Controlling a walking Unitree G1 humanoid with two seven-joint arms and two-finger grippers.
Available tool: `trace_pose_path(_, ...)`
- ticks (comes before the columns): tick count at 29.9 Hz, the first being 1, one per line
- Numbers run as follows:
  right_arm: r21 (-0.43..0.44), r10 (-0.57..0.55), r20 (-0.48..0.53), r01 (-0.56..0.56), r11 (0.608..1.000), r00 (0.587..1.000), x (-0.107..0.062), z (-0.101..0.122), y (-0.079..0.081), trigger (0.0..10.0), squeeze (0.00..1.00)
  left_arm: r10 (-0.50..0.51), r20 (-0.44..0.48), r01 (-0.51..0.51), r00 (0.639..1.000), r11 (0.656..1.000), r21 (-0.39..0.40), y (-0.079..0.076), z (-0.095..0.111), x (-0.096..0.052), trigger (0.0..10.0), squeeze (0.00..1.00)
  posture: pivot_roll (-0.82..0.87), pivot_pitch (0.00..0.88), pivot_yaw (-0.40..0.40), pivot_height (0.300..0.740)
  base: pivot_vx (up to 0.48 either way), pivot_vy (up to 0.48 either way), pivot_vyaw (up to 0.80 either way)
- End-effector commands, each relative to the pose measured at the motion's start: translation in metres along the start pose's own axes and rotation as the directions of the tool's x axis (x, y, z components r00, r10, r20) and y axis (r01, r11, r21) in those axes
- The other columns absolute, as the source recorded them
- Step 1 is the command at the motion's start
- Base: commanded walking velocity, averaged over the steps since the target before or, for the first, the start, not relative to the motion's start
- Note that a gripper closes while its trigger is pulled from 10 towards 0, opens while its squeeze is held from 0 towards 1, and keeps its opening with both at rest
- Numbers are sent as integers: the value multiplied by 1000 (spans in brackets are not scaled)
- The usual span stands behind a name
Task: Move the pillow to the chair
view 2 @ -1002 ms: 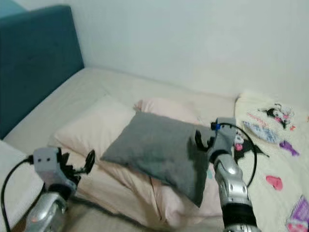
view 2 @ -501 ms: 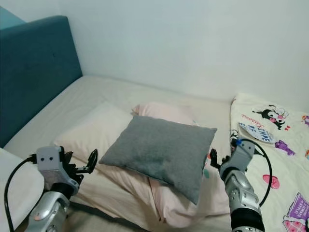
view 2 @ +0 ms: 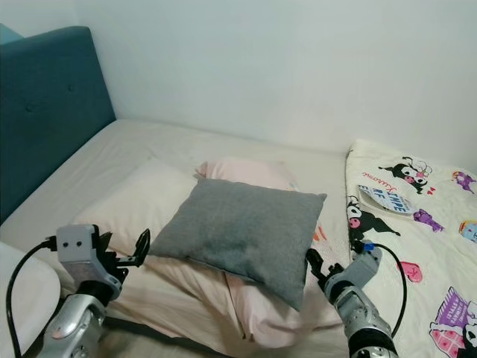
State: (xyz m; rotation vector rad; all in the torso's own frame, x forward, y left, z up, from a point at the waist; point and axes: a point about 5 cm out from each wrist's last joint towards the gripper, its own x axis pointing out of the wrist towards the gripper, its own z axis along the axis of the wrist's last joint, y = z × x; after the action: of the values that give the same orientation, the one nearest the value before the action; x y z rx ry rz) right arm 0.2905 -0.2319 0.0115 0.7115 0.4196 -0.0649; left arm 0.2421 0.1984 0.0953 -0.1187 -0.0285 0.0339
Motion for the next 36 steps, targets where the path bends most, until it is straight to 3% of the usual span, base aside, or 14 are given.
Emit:
trace_pose_path(1, 23, 51, -16, -51, 998, 999, 1, -6, 3, 10000, 0, 1, -13, 0, 1000, 1000, 24, 4, -1, -4, 10000, 0, -13, 0, -72, 740, 0, 0, 0)
trace_pose_path(7, 52, 119, -25, -118, 992, 993, 1, -10, 8, 10000, 0, 1, -15, 0, 1000, 999, 38, 7, 1, -7, 10000, 0, -7, 0, -66, 740, 0, 0, 0)
trace_pose_path(9, 99, 193, -35, -189, 977, 980, 5, -15, 17, 10000, 0, 4, -29, -3, 1000, 999, 52, 13, 1, -11, 10000, 0, 2, 0, -56, 740, 0, 0, 0)
trace_pose_path(19, 139, 144, -29, -139, 981, 989, 11, -20, 24, 10000, 0, 10, -40, -6, 999, 996, 90, 22, 7, -20, 10000, 0, 39, 0, -43, 740, 0, 0, 0)
trace_pose_path(20, 144, 158, -23, -153, 978, 987, 12, -19, 27, 4510, 0, 11, -40, -7, 999, 996, 93, 23, 8, -20, 10000, 0, 51, 0, -38, 740, 0, 0, 0)
trace_pose_path(21, 148, 171, -20, -166, 975, 985, 15, -17, 32, 0, 0, 12, -40, -8, 999, 995, 97, 24, 8, -20, 10000, 0, 53, 0, -36, 740, 0, 0, 0)
trace_pose_path(30, 145, 196, 14, -196, 970, 980, 22, -8, 46, 0, 0, 15, -40, -11, 999, 994, 107, 25, 12, -20, 10000, 0, 57, 0, -35, 740, 0, 0, 0)
trace_pose_path(36, 45, 217, 7, -217, 975, 976, 21, -2, 45, 0, 0, 17, -29, -14, 999, 995, 103, 22, 14, -17, 10000, 0, 49, 0, -45, 740, 0, 0, 0)
